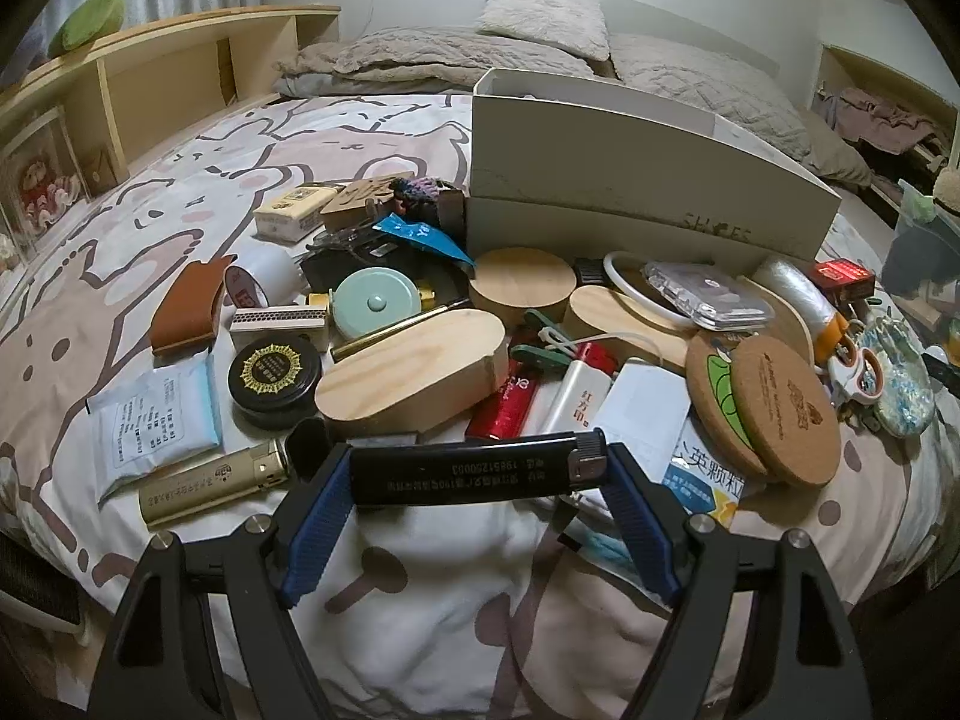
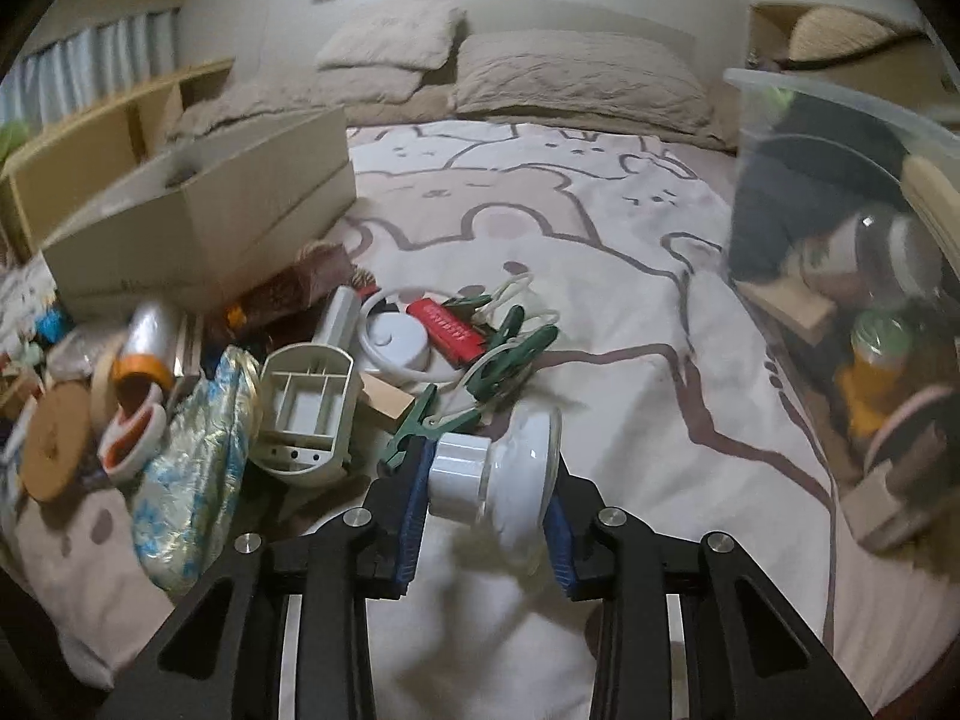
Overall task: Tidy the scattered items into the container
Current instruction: 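Close left gripper on the black lighter while right gripper closes on the white suction-cup holder, then lift the black lighter with left gripper while right gripper lifts the suction-cup holder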
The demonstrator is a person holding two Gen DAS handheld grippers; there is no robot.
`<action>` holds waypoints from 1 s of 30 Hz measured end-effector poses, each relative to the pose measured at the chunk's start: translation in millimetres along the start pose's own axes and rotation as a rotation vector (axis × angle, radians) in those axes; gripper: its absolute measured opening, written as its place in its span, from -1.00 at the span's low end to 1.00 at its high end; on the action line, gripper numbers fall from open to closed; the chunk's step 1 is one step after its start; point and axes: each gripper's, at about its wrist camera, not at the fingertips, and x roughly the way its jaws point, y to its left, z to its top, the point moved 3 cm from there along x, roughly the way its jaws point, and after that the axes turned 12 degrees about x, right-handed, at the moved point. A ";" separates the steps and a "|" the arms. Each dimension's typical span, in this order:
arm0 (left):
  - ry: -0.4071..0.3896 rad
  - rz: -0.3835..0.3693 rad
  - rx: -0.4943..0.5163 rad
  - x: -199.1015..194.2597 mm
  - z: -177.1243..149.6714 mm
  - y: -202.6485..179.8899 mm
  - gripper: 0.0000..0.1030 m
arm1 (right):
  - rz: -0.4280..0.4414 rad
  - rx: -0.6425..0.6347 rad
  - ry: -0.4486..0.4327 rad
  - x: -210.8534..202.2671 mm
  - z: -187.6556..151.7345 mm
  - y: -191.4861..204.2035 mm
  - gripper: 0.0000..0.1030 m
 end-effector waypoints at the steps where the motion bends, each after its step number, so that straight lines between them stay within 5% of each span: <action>1: 0.000 0.000 0.000 0.1 -0.2 0.1 0.58 | 0.007 0.008 0.003 -0.1 -0.6 -0.8 -0.32; 8: -0.003 -0.001 -0.001 -0.5 0.0 0.0 0.58 | 0.045 0.044 0.018 0.8 -4.4 -4.5 -0.33; 18: -0.008 -0.003 -0.013 -2.2 1.0 2.6 0.58 | 0.216 0.213 0.020 -14.6 -10.2 -2.4 -0.33; 30: -0.035 -0.037 -0.030 -11.8 5.5 2.8 0.58 | 0.331 0.229 0.010 -34.4 -18.8 29.0 -0.33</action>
